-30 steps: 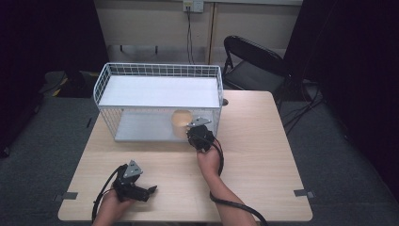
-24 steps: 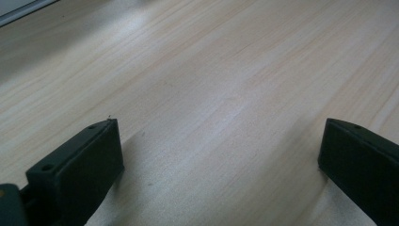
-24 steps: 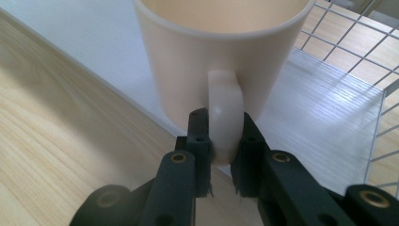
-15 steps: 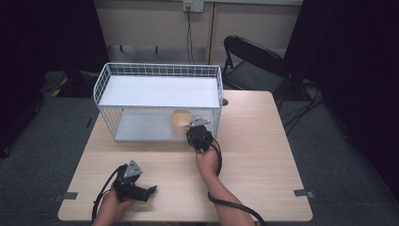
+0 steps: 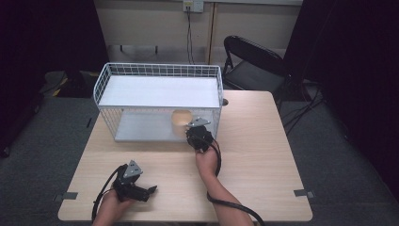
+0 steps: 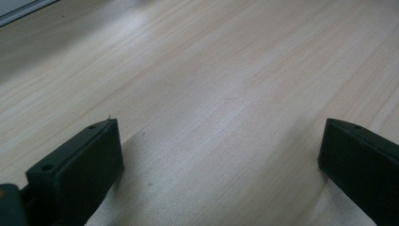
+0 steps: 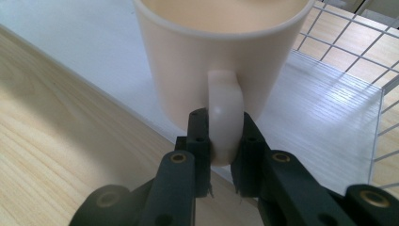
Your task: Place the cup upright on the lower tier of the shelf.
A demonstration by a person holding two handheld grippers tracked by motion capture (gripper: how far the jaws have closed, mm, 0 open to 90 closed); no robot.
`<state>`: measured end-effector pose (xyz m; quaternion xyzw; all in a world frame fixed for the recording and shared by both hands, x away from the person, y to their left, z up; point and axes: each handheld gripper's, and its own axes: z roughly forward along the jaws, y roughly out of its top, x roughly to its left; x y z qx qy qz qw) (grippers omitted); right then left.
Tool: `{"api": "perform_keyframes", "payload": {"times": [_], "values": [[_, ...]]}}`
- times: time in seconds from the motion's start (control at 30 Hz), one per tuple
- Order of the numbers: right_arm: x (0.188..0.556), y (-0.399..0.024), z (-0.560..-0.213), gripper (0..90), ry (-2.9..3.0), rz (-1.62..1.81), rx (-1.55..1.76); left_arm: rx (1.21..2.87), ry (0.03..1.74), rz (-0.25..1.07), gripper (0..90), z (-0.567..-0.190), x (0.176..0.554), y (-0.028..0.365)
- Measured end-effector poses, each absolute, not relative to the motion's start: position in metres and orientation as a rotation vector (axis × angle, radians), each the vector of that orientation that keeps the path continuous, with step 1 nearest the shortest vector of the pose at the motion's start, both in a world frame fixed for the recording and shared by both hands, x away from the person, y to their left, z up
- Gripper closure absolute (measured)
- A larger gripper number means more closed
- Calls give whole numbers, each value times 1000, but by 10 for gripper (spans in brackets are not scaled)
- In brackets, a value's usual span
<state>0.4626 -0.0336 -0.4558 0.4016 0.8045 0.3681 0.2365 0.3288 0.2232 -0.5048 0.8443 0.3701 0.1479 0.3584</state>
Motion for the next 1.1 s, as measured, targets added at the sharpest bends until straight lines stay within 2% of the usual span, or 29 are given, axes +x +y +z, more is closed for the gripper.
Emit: {"api": "perform_keyframes", "payload": {"times": [1.1], "values": [[471,-28,-457,798,2168,1012,1156,2178,954,382,0,-505,329,223]]}}
